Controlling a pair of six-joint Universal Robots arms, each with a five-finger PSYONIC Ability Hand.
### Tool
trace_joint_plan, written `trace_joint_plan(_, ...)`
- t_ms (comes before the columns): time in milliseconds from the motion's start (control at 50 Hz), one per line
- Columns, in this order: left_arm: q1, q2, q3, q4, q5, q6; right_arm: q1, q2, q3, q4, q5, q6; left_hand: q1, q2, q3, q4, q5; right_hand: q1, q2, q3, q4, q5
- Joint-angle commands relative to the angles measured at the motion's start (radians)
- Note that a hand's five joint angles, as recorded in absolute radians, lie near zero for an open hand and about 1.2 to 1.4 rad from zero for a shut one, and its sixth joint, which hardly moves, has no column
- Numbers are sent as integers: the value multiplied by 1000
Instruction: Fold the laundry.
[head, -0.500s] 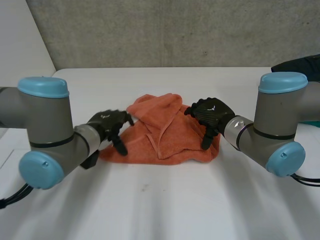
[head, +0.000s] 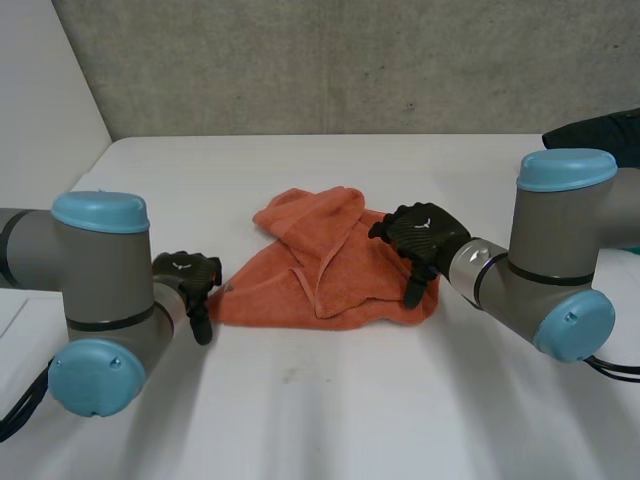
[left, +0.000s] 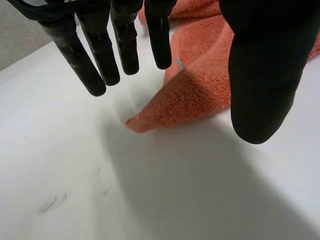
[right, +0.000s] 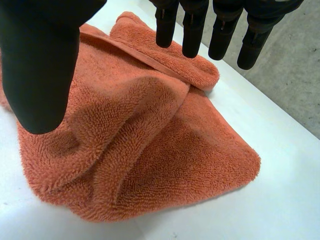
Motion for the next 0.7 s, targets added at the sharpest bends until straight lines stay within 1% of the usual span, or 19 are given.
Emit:
trace_joint_plan(20, -2, -41, 23, 7, -5, 17, -4, -2, 8, 0, -3, -1, 97, 87, 88, 80, 79, -49, -37, -25, -38, 7)
trace_joint_plan(60, -2, -54, 31, 7, -8, 25, -4, -2, 9, 0, -2, -1, 106, 96, 97, 88, 88, -49, -37, -25, -38, 7)
trace_joint_plan(120, 0, -79, 51, 7, -13, 45, -3, -2, 9, 0, 0, -1, 244, 233, 234, 226, 225, -49, -37, -25, -38, 7)
trace_joint_plan(140, 0, -84, 54, 7, -13, 49, -3, -2, 9, 0, 0, -1, 320, 309, 310, 302, 301, -49, -37, -25, -38, 7)
trace_joint_plan(160, 0, -90, 62, 9, -13, 57, -4, -2, 9, 1, 1, 1, 521, 511, 512, 503, 503, -49, -37, -25, -38, 7)
trace_joint_plan(180, 0, -91, 65, 10, -13, 60, -4, -4, 9, 1, 1, 4, 654, 643, 645, 636, 636, -49, -37, -25, -38, 7)
trace_joint_plan(240, -2, -88, 83, 23, -19, 75, -7, -5, 2, 0, 0, 5, 977, 966, 967, 959, 959, -43, -31, -19, -32, 13)
trace_joint_plan(300, -5, -67, 91, 21, -36, 86, -10, -5, -17, 1, -6, 7, 978, 967, 968, 960, 960, -43, -31, -19, -32, 13)
trace_joint_plan(360, -14, -3, 76, 23, -49, 78, -12, 8, -80, 3, -16, 7, 978, 967, 968, 960, 960, -43, -31, -19, -32, 13)
trace_joint_plan(440, -36, 114, 37, 44, -24, 57, -15, 70, -225, 9, -61, -8, 978, 967, 968, 960, 960, -23, -10, 2, -11, 33)
trace_joint_plan(460, -39, 135, 28, 50, -16, 54, -15, 90, -260, 17, -75, -14, 978, 967, 968, 960, 960, -23, -10, 2, -11, 33)
trace_joint_plan(480, -48, 180, 10, 59, 2, 52, -12, 129, -332, 43, -110, -33, 978, 967, 968, 960, 960, -23, -10, 2, -11, 33)
trace_joint_plan(540, -57, 237, -12, 79, 35, 49, -10, 200, -449, 90, -167, -74, 978, 967, 968, 960, 960, -20, -7, 4, -8, 36)
trace_joint_plan(560, -62, 269, -21, 90, 50, 51, -7, 250, -521, 110, -192, -99, 978, 967, 968, 960, 960, -11, 1, 13, 1, 45)
trace_joint_plan(600, -68, 298, -29, 99, 62, 51, 2, 300, -589, 124, -212, -122, 978, 967, 968, 960, 960, 9, 22, 34, 21, 65)
trace_joint_plan(660, -83, 352, -43, 121, 82, 54, 9, 410, -733, 124, -241, -145, 978, 967, 968, 960, 960, 39, 51, 63, 50, 95)
trace_joint_plan(700, -88, 361, -44, 125, 84, 55, 19, 452, -771, 121, -250, -149, 978, 967, 968, 960, 960, 56, 69, 81, 68, 112)
